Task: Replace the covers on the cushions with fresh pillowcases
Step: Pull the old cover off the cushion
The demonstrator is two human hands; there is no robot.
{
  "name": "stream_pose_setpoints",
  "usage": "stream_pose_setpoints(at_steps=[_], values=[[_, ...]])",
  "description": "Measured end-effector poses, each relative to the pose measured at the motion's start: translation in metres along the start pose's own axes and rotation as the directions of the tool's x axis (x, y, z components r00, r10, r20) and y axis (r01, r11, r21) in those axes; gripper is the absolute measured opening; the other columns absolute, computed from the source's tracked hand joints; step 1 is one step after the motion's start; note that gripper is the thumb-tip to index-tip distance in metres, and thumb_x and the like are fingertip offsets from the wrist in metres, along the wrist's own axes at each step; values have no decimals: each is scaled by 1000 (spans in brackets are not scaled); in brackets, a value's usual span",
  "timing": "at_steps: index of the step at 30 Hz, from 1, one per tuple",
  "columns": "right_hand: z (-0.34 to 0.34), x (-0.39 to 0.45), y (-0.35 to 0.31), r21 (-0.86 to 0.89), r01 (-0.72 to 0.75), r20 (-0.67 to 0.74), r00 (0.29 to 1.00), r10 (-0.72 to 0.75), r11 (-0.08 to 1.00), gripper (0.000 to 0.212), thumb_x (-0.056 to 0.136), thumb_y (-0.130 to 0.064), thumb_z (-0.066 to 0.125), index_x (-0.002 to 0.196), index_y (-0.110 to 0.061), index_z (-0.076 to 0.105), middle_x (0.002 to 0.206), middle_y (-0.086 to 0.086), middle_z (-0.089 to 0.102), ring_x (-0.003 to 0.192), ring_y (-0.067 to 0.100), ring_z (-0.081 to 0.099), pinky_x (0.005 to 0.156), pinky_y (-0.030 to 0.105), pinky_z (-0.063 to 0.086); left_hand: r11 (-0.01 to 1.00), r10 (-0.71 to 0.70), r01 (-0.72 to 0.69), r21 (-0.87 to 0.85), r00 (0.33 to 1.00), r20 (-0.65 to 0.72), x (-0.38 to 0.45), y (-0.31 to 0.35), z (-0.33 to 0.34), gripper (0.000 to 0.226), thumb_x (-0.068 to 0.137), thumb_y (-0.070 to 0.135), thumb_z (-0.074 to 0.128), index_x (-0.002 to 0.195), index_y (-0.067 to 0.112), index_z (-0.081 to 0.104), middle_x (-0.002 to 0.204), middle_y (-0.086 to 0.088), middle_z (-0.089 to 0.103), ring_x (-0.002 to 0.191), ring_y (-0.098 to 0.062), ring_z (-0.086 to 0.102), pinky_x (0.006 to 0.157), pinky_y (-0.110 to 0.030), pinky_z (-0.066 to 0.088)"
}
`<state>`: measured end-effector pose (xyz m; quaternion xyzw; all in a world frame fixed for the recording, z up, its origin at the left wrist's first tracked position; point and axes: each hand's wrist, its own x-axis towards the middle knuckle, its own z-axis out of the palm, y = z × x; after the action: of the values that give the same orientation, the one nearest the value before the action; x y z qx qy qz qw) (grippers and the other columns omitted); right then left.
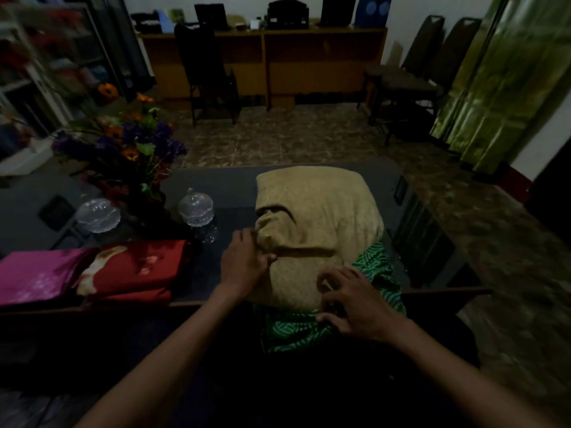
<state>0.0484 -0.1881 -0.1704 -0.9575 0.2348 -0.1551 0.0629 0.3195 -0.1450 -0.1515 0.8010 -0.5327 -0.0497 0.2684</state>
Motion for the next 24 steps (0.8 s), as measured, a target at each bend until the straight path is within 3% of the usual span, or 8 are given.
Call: stream_pose_setpoints(at_steps=[2, 3, 5, 9, 12, 17, 21, 24], values=[[0, 0, -14, 1, -15, -51, 999, 15, 1000, 35, 75, -65, 69, 92, -34, 72, 131, -4, 54, 128, 16, 47, 107, 38, 33, 950, 310, -307, 47, 947, -81, -17, -4, 4, 56, 81, 47, 72, 125, 19, 54, 124, -4, 52, 108, -27, 54, 85, -42, 46], [4, -2, -21, -13, -11, -45, 999, 11, 1000, 41, 73, -68, 68, 98, -35, 71, 134, -3, 53, 130, 17, 46, 107, 40, 34, 892, 449, -443, 90, 892, -52, -27, -7, 6, 55, 82, 51, 68, 127, 21, 55, 128, -3, 53, 112, -25, 54, 89, -40, 44], [18, -7, -30, -90, 10, 5, 1000, -9, 996, 50, 70, -68, 65, 106, -34, 68, 138, 1, 52, 131, 21, 44, 106, 43, 36, 796, 582, -585, 155, 810, 68, -41, -13, 13, 58, 82, 64, 59, 128, 28, 60, 133, 4, 56, 120, -20, 54, 95, -37, 41], [38, -12, -28, -244, 40, -6, 999, -43, 969, 30, 64, -43, 74, 92, -35, 71, 137, 6, 55, 129, 28, 47, 97, 49, 48, 768, 599, -614, 183, 789, 132, -46, -17, 16, 55, 79, 67, 59, 123, 35, 66, 129, 13, 60, 117, -14, 56, 90, -36, 45], [43, -17, -26, -276, 60, -75, 994, -84, 959, 24, 64, -34, 77, 87, -32, 71, 134, 7, 59, 126, 28, 52, 98, 47, 41, 724, 639, -656, 213, 754, 152, -49, -20, 18, 54, 76, 65, 59, 119, 34, 67, 124, 12, 63, 113, -14, 57, 85, -33, 47], [31, -29, -12, -306, 98, -84, 988, -129, 947, 26, 60, -31, 76, 86, -32, 70, 133, 7, 58, 128, 27, 47, 103, 46, 34, 683, 696, -667, 298, 718, 10, -46, -14, 17, 20, 79, 46, 59, 80, 28, 67, 79, 8, 65, 73, -18, 63, 68, -34, 37], [13, -41, 9, -285, 115, -89, 985, -146, 952, 17, 69, -36, 66, 85, -34, 70, 132, 4, 53, 128, 27, 47, 107, 45, 30, 711, 682, -643, 285, 729, -58, -33, -27, 4, 15, 78, 41, 59, 76, 27, 63, 75, 9, 65, 69, -16, 62, 73, -33, 29], [3, -40, 9, -235, 124, -96, 984, -150, 964, 11, 77, -42, 66, 82, -34, 71, 131, 3, 53, 128, 27, 49, 107, 43, 31, 743, 649, -620, 252, 760, -41, -34, -28, 2, 12, 76, 40, 62, 77, 28, 63, 76, 8, 64, 70, -16, 63, 73, -33, 32]])
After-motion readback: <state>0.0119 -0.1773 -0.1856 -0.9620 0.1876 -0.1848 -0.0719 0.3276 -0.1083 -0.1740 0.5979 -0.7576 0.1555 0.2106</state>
